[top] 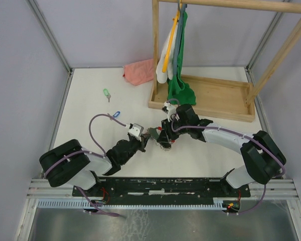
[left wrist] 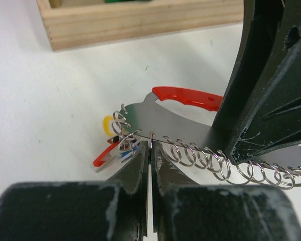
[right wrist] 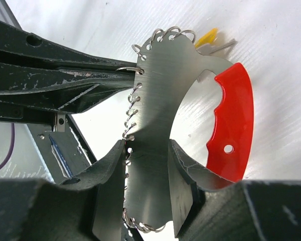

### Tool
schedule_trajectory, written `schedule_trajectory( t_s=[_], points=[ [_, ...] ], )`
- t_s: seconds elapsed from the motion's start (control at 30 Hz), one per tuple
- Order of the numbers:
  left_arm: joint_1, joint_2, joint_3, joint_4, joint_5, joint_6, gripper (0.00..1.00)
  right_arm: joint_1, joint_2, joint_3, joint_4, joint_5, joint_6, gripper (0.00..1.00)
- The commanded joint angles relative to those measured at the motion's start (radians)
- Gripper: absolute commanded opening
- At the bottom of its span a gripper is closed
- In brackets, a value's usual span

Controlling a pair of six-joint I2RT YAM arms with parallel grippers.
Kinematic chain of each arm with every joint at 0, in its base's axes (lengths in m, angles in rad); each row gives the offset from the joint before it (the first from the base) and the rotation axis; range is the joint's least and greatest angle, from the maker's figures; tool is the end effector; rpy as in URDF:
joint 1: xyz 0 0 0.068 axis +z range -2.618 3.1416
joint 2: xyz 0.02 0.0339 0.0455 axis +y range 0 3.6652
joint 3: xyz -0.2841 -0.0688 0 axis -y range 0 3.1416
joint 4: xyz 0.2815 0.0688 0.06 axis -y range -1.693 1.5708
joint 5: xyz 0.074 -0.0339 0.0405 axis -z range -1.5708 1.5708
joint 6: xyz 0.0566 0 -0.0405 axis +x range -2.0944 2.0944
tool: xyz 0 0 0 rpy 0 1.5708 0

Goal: Put the keys on the keyring

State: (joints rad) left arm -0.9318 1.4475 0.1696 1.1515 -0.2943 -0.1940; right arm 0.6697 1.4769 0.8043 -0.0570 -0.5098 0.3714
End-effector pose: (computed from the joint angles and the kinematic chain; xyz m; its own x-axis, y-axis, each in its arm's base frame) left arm 0.1628 -0.1916 0.1271 -0.1888 -0.0553 -0.9805 0.5709 0.8062 -0.1554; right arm 0.2517 0.2345 0.1856 -0.7871 -0.2192 -0.5766 -0.5810 0.5774 0.5736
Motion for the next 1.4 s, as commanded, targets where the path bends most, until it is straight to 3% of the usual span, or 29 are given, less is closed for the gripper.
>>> schedule_trajectory(
  t_s=[0.0,0.1,0.17,0.23,0.43,0.53,0.7,0.8,0.93,1.17,1.27,1.37],
  points=[
    [0.004,0.068,-0.017,0.307,0.029,0.120,0.03,-0.015,-0.042,-0.003,0.013,-0.033,0.013,0.14],
    [0.004,0.135,-0.031,0.450,0.082,0.184,0.03,-0.015,-0.057,-0.005,-0.019,-0.034,-0.012,0.21],
    [0.004,0.179,-0.040,0.556,0.120,0.231,0.03,-0.014,-0.073,-0.006,-0.039,-0.036,-0.041,0.37],
    [0.005,0.205,-0.034,0.576,0.170,0.277,0.03,-0.014,-0.098,0.000,-0.065,-0.031,-0.072,0.51],
    [0.015,0.221,-0.008,0.579,0.314,0.371,0.03,-0.013,-0.212,0.019,-0.157,0.041,-0.194,0.71],
    [0.044,0.212,0.000,0.578,0.395,0.378,0.03,-0.014,-0.283,0.022,-0.168,0.055,-0.256,0.75],
    [0.157,0.170,0.009,0.578,0.649,0.321,0.03,-0.014,-0.375,0.015,-0.151,0.092,-0.406,0.78],
    [0.222,0.156,0.020,0.576,0.785,0.303,0.03,-0.015,-0.391,-0.021,-0.093,0.019,-0.571,0.85],
    [0.265,0.145,0.021,0.576,0.894,0.328,0.03,-0.014,-0.383,-0.056,-0.019,-0.069,-0.771,0.85],
    [0.351,0.116,0.036,0.576,1.038,0.307,0.03,-0.014,-0.265,0.005,-0.017,-0.173,-0.964,0.80],
    [0.367,0.095,0.036,0.563,1.058,0.308,0.03,-0.012,-0.225,0.027,-0.023,-0.204,-1.021,0.73],
    [0.368,0.061,0.051,0.490,1.081,0.327,0.03,-0.001,-0.198,0.032,0.004,-0.223,-1.072,0.57]
  ],
)
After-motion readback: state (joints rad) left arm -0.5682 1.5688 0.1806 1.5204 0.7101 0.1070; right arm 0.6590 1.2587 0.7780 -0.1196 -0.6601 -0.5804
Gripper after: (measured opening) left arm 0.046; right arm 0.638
